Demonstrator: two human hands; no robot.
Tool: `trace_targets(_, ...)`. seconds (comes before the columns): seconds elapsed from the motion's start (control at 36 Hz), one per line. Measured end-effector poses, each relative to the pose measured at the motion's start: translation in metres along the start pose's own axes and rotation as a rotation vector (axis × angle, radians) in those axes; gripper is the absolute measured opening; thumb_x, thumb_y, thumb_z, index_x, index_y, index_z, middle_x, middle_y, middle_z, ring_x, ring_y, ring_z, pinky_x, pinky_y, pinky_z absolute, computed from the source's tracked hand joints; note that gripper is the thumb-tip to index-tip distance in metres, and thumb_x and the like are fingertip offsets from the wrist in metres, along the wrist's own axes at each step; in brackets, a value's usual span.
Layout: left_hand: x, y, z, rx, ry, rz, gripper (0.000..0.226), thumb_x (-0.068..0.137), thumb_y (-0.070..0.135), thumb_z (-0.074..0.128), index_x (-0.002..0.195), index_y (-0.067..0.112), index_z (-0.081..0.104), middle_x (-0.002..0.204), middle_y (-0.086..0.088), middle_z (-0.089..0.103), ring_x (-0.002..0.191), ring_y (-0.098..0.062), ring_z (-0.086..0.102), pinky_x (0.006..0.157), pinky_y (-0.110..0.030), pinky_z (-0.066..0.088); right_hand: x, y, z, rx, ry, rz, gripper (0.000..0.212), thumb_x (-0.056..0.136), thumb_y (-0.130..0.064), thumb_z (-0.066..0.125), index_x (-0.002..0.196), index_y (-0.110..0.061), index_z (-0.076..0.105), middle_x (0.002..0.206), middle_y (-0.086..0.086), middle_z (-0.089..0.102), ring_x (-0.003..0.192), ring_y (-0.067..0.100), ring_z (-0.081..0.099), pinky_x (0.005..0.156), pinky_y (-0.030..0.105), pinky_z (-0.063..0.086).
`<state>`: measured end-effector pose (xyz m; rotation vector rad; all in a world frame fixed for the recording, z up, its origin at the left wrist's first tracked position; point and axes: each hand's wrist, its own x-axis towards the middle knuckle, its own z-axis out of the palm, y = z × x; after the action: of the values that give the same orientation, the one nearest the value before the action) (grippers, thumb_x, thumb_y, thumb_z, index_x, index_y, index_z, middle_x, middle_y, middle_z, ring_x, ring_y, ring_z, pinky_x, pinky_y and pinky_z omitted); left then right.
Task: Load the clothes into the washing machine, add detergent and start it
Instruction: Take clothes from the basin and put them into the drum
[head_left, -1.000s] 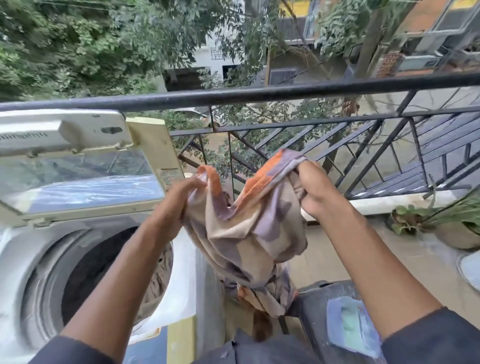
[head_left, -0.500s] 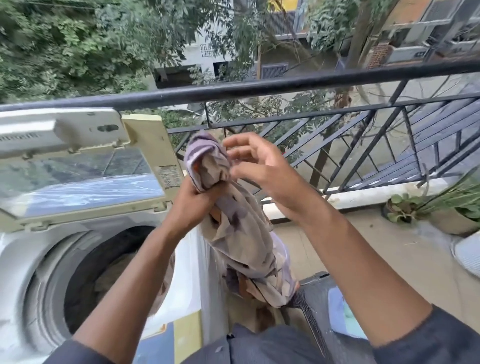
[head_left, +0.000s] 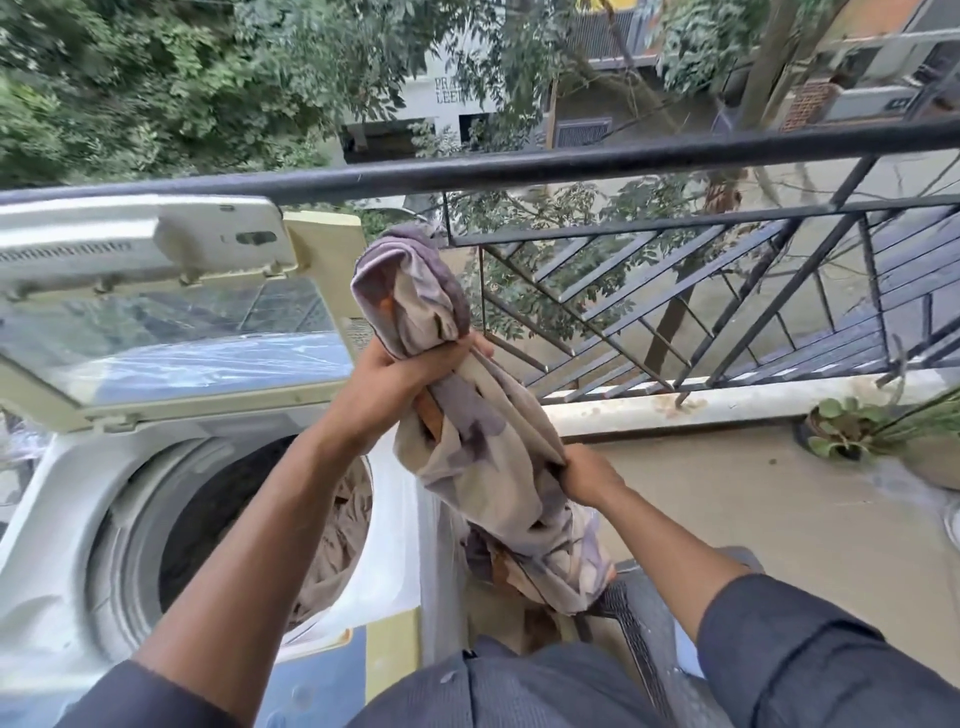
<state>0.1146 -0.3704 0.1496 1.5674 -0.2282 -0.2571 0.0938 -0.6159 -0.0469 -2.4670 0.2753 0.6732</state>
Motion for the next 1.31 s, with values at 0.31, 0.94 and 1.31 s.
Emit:
trace_targets(0.31,-0.001,-0.018,-0.033,0.557,0.355,-0.085,0.016,0.094,0.049,0.078,0.091,0.033,0.075,0.094,0.01,0.078,0.091,-0.008,0.072,0.085,-0.04,0.061,-0.028,-0.009,-0.087,0.162,0.381,0.101,0.041,0.086,-0.007,0.048,0.111,-0.023,0.076,0.106,0.018,0.074,0.099,0.041,0.067,0.079,0.037,0.053)
trace_targets(0.94,0.02,-0.024,0.012,0.418,0.221,0.039,0.022,0.085,0.03,0.085,0.099,0.044,0.076,0.108,0.005,0.079,0.102,-0.014,0.074,0.092,-0.044,0.062,-0.104,-0.141,-0.139,0.594,0.323,-0.625,0.041,0.089,-0.01,0.069,0.12,-0.029,0.05,0.103,-0.003,0.068,0.086,0.01,0.068,0.072,0.027,0.055)
trace_targets(1.31,0.011,0.011,0.007,0.131,0.173,0.027,0.043,0.076,0.02,0.094,0.116,0.024,0.078,0.114,0.009,0.082,0.112,-0.013,0.076,0.103,-0.047,0.06,0.009,-0.013,-0.026,0.104,0.158,-0.156,0.065,0.083,-0.016,0.068,0.144,-0.033,0.052,0.137,0.005,0.061,0.126,0.025,0.059,0.098,0.037,0.052)
